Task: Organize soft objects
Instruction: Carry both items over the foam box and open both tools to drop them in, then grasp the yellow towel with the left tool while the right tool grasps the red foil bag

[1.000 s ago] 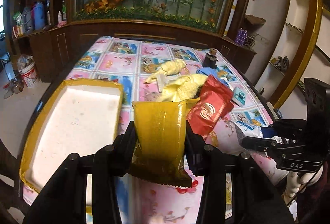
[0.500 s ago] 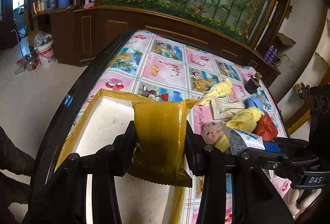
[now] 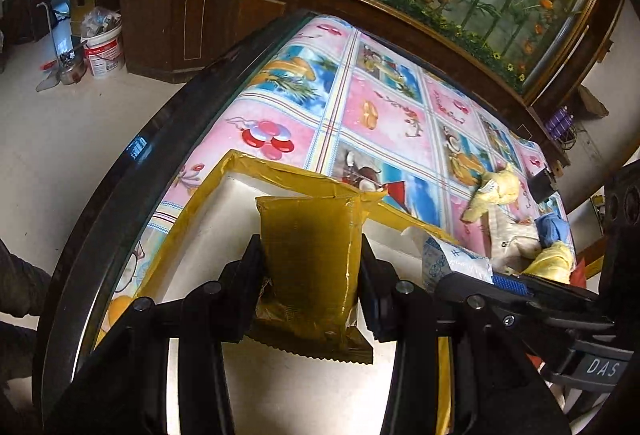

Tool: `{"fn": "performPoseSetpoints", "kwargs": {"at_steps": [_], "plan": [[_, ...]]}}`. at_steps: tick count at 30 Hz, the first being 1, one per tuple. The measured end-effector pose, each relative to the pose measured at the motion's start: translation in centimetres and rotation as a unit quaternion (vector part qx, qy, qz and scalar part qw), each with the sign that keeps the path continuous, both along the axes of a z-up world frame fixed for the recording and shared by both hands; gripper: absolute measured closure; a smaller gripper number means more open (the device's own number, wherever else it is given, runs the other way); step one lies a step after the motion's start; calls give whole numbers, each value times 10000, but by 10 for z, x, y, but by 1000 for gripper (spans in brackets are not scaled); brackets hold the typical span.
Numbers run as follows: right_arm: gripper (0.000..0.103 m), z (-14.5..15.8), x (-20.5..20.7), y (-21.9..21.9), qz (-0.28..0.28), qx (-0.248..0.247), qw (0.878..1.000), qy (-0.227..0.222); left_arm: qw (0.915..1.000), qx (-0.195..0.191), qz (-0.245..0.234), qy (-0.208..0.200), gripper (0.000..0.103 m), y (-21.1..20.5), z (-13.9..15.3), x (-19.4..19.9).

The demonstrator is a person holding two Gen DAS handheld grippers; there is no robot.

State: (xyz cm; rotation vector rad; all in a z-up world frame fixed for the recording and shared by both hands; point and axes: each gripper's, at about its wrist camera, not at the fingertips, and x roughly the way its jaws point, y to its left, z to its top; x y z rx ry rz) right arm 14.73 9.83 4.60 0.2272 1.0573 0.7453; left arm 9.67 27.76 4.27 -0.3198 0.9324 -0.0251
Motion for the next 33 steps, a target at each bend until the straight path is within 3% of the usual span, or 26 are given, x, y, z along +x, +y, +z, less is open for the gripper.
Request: {"fn": "performPoseSetpoints", "kwargs": {"at_steps": [3,7,14,17,21,25,26,30,33], "plan": [[69,-6,3,9,-37,-290,9994,-165,9999,102,71,25,61,1,-4,1],[47,-5,-2,13,-147,-610,9967,-512,9998,126,150,28,49,4,-4,1],[46,20,-17,-1,-172,-557,9943,-897,9994,127,141,-299,47,-4,24,-17],[44,35,-37,-20,-220,-471,9924,-1116,9982,203,-5,-560,40,-21,42,-32],[41,52,-68,-67,-502,-315,9888,-1371,9959,186,-384,-793,32,-54,62,-50],[18,66,-103,-138,-1094,-386,9761,-1836,9901,329,-1070,-845,29,-103,60,-62],[18,65,-109,-155,-1236,-438,9732,-1891,9889,379,-1205,-788,29,-114,57,-62],[18,46,-117,-224,-1738,-853,9680,-1595,9861,450,-1508,-534,29,-157,35,-56],[18,32,-124,-269,-2078,-829,9649,-1374,9826,561,-1710,-459,29,-185,23,-50]]}}
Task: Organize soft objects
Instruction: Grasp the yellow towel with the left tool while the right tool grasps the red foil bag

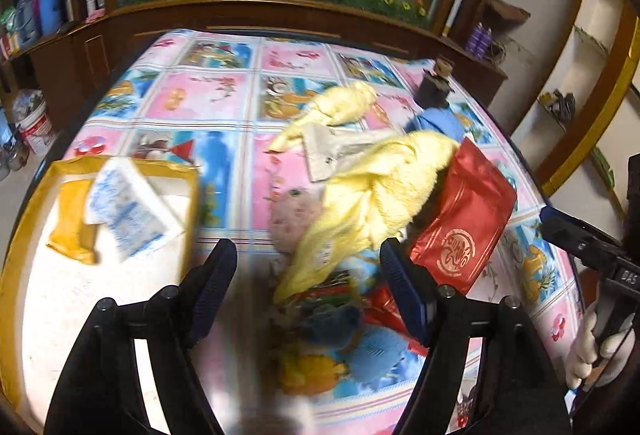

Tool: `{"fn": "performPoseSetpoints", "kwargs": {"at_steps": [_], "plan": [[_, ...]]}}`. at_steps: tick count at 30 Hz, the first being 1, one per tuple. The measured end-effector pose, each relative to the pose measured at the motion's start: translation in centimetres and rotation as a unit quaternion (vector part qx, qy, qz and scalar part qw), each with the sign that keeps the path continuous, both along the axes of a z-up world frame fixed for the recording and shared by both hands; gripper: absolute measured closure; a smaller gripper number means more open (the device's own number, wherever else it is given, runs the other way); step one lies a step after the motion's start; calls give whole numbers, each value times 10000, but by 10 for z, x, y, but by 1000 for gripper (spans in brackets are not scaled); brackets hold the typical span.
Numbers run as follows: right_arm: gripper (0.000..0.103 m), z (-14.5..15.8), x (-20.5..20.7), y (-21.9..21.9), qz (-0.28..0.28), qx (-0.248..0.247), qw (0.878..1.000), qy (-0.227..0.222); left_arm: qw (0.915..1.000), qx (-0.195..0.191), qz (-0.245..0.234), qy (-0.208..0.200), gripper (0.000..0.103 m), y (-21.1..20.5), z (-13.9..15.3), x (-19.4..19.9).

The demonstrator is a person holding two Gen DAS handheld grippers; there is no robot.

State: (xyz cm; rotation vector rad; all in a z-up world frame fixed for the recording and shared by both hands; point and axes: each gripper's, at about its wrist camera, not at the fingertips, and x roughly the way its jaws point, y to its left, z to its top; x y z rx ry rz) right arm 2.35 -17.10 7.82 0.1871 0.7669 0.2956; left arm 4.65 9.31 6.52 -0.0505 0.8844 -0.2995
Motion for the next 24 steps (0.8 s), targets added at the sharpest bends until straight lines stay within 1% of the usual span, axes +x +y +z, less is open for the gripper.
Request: {"fn": "performPoseSetpoints", "kwargs": {"at_steps": [2,5,9,12,14,16,18,19,21,23,24], "plan": [[18,-8,-5,-22,-132,205,9996,105,9996,259,-112,-26,29,-19,-6,9],[18,-22,-10,-36,-117,453,9986,250,9987,453,-235,-62,29,-37,-12,21],[18,-39,-7,-27,135,770,9961,416,9974,570,-423,-159,29,-54,-12,37],[18,-49,4,-13,342,1160,9910,567,9959,703,-476,-311,29,-58,-6,39],[18,-53,10,-8,390,1322,9884,635,9948,765,-557,-380,29,-57,0,39],[18,-60,19,-2,372,1433,9865,694,9945,719,-615,-439,29,-52,7,38],[18,-67,27,2,353,1609,9832,787,9946,744,-520,-502,29,-48,11,41],[20,-71,32,4,343,1697,9813,843,9950,736,-444,-503,29,-45,12,45],[29,-77,38,8,327,1805,9786,933,9955,749,-376,-440,29,-44,10,55],[48,-81,43,11,345,1895,9764,980,9953,764,-404,-426,29,-48,8,66],[52,-83,44,12,352,1925,9755,1001,9952,765,-432,-432,29,-50,7,70]]}}
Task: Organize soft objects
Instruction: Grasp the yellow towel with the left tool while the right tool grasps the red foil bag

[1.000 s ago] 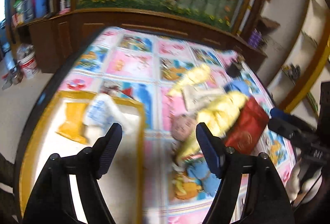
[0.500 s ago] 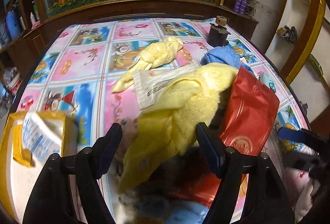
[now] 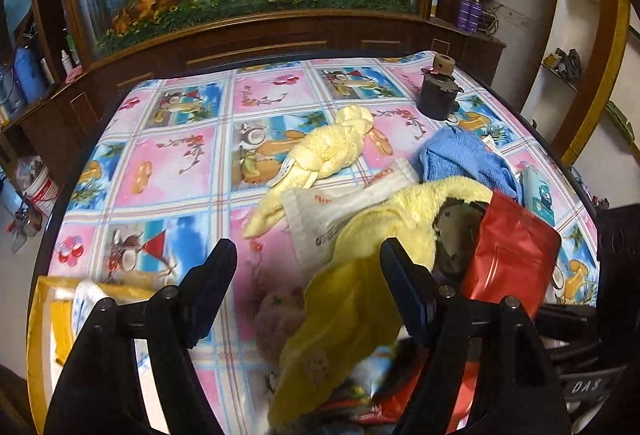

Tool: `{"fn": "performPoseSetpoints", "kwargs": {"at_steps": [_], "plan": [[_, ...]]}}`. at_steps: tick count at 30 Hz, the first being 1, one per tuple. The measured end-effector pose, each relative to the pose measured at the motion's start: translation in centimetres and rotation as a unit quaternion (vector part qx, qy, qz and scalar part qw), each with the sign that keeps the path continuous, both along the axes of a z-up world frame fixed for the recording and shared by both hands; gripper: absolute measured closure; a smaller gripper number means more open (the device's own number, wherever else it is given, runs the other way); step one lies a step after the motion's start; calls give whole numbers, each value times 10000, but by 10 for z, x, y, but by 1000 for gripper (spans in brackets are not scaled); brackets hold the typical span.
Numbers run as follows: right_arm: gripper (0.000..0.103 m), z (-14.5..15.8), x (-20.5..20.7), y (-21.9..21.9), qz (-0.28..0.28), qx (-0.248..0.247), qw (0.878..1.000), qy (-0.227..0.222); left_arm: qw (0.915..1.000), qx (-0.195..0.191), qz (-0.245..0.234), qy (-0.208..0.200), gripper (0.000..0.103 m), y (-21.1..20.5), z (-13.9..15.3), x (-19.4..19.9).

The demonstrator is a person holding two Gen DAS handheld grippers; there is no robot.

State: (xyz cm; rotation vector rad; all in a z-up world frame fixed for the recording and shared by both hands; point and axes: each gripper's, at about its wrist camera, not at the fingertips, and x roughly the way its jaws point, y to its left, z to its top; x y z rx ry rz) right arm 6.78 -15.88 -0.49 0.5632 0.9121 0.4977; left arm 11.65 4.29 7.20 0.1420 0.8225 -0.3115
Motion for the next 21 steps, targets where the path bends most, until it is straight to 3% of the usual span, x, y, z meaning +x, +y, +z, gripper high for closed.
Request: {"fn": "performPoseSetpoints", "kwargs": {"at_steps": [1,5,9,13,18,21], "plan": [[57,-1,1,1,0,20,10000,15,10000,19,5,-23,29,-2,-1,4],[59,-3,2,3,9,43,10000,-2,9998,145,-99,-70,21,-18,-4,17],[59,-3,4,4,15,17,10000,-29,9980,527,-172,-293,21,-33,-6,18],[59,-5,1,4,33,43,10000,-34,9971,608,-324,-322,21,-36,-5,17],[59,-7,3,2,88,79,9999,-56,9980,120,-617,-117,21,-25,-7,8],[62,-7,3,1,104,110,9999,-67,9900,-409,-1260,492,24,-28,-17,-1]]}}
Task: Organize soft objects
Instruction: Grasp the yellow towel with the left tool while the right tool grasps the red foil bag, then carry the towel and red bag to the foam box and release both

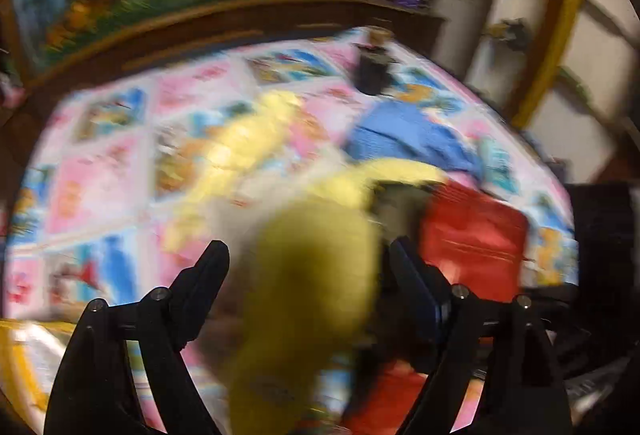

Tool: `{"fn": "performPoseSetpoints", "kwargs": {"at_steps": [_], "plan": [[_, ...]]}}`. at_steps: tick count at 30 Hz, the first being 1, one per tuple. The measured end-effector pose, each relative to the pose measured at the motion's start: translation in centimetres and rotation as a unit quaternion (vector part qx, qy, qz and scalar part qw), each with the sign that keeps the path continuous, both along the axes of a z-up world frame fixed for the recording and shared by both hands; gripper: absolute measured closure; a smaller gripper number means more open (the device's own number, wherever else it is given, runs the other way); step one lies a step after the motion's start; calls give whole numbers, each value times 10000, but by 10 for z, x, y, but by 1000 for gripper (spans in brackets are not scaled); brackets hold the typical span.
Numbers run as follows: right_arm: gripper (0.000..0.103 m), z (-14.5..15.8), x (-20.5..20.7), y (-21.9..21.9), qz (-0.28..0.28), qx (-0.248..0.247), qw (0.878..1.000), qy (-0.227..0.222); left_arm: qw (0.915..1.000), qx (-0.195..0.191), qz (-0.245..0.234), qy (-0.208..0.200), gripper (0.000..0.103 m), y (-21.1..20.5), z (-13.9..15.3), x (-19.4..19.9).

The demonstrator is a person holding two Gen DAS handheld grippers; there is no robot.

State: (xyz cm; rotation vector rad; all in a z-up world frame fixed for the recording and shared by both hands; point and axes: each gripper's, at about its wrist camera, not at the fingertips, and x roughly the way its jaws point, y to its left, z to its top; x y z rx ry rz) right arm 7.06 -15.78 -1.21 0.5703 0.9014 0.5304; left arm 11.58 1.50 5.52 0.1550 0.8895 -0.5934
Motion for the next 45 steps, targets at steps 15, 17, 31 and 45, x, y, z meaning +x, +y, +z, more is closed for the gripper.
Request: {"fn": "performPoseSetpoints", "kwargs": {"at_steps": [15,17,31,45], "plan": [[86,21,-20,2,4,63,9997,-229,9968,-588,516,-182,102,22,29,-38],[86,27,-25,4,11,-14,9995,-305,9952,-765,556,-243,102,29,39,-46],[86,61,-55,2,61,-83,9979,-640,9803,-1533,951,-803,101,96,104,-115],[86,104,-55,65,875,26,9921,-899,9575,-1540,2255,-927,102,218,89,-125]]}}
